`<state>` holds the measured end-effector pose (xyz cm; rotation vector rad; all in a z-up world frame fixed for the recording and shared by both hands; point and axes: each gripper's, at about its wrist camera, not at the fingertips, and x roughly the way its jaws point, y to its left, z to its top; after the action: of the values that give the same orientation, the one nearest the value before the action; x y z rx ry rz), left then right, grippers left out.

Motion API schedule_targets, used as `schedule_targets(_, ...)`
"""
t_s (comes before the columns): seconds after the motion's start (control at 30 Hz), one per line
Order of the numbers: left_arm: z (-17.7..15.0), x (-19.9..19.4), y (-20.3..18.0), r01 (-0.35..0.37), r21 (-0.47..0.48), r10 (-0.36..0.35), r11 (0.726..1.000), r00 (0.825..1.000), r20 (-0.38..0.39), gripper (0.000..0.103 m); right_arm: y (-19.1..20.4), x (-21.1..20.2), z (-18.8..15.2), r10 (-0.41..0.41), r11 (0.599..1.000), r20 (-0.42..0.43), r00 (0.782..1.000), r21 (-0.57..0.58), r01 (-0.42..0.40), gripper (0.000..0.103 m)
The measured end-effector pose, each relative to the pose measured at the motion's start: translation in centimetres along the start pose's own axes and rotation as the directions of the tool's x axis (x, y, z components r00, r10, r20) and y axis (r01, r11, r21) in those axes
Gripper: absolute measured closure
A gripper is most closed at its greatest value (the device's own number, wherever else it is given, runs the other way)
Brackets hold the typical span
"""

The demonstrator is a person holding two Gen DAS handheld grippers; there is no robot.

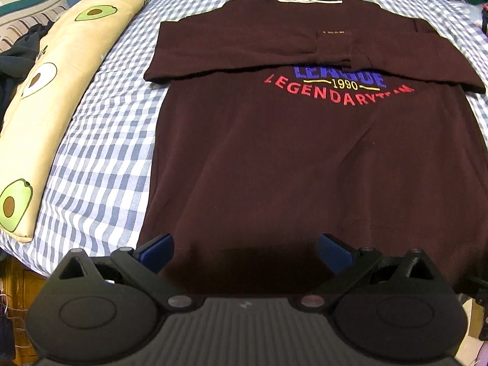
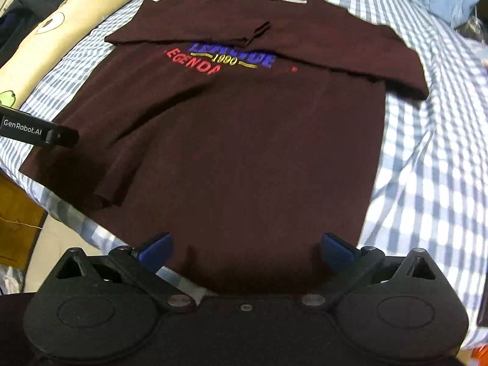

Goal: Fold small clothes
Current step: 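Move both tools to the sweatshirt hem to prepare the next fold, then grasp the sweatshirt hem with the right tool while the left tool grasps the hem too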

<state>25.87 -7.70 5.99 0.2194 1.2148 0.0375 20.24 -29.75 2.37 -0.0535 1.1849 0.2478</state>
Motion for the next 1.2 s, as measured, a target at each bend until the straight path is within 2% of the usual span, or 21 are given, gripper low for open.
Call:
schedule_targets(0.3, -0.5, 1.0, 0.7, -0.014, -0.004, 0.014, 1.0, 0.998, -0.053, 0.001, 0.6, 1.9, -1.6, 0.038, 0.999, -0.038, 0.999, 0.003, -0.038, 0.0)
schedule_targets(0.53, -0.6, 1.3, 1.3, -0.024, -0.01, 0.024, 1.0, 0.998, -0.062, 0.001, 2.7, 3.6, -2.5, -0.001, 0.989, -0.081, 0.997, -0.15, -0.012, 0.0)
schedule_targets(0.63, -0.8, 1.3, 1.9, -0.03, -0.006, 0.03, 1.0, 0.998, -0.047, 0.001, 2.9, 3.3, -2.5, -0.013, 0.987, -0.041, 0.999, -0.16, 0.006, 0.001)
schedule_targets(0.7, -1.0, 1.3, 2.4, -0.033, -0.007, 0.033, 0.999, 0.998, -0.044, 0.001, 2.8, 2.7, -2.4, 0.013, 0.989, -0.002, 1.0, -0.147, -0.013, 0.002)
schedule_targets(0.8, -1.3, 1.4, 3.2, -0.036, -0.024, 0.034, 0.999, 0.998, -0.052, 0.001, 3.6, 2.6, -2.2, 0.028, 0.983, 0.04, 0.999, -0.185, -0.02, 0.013)
schedule_targets(0.87, -1.4, 1.5, 3.7, -0.039, -0.041, 0.036, 0.998, 0.997, -0.062, 0.001, 4.4, 2.9, -2.1, 0.03, 0.971, 0.041, 0.999, -0.238, -0.02, 0.024)
schedule_targets(0.93, -1.5, 1.4, 3.9, -0.039, -0.053, 0.036, 0.998, 0.997, -0.066, 0.001, 4.7, 3.3, -2.1, 0.034, 0.963, 0.037, 0.999, -0.267, -0.023, 0.027)
schedule_targets(1.1, -1.7, 1.3, 4.3, -0.046, -0.057, 0.042, 0.997, 0.997, -0.066, 0.001, 5.3, 3.7, -2.7, 0.029, 0.938, 0.033, 0.999, -0.345, -0.016, 0.049)
schedule_targets(1.13, -1.7, 1.3, 4.3, -0.044, -0.057, 0.04, 0.997, 0.997, -0.067, 0.001, 5.3, 3.5, -3.0, 0.022, 0.932, 0.036, 0.999, -0.362, -0.008, 0.055)
schedule_targets(1.17, -1.7, 1.3, 4.3, -0.042, -0.058, 0.038, 0.997, 0.997, -0.069, 0.001, 5.2, 3.4, -3.2, 0.02, 0.929, 0.04, 0.999, -0.371, -0.004, 0.07)
schedule_targets(1.2, -1.6, 1.3, 4.3, -0.04, -0.058, 0.036, 0.998, 0.997, -0.069, 0.001, 5.0, 3.2, -3.4, 0.017, 0.929, 0.049, 0.999, -0.369, 0.002, 0.079)
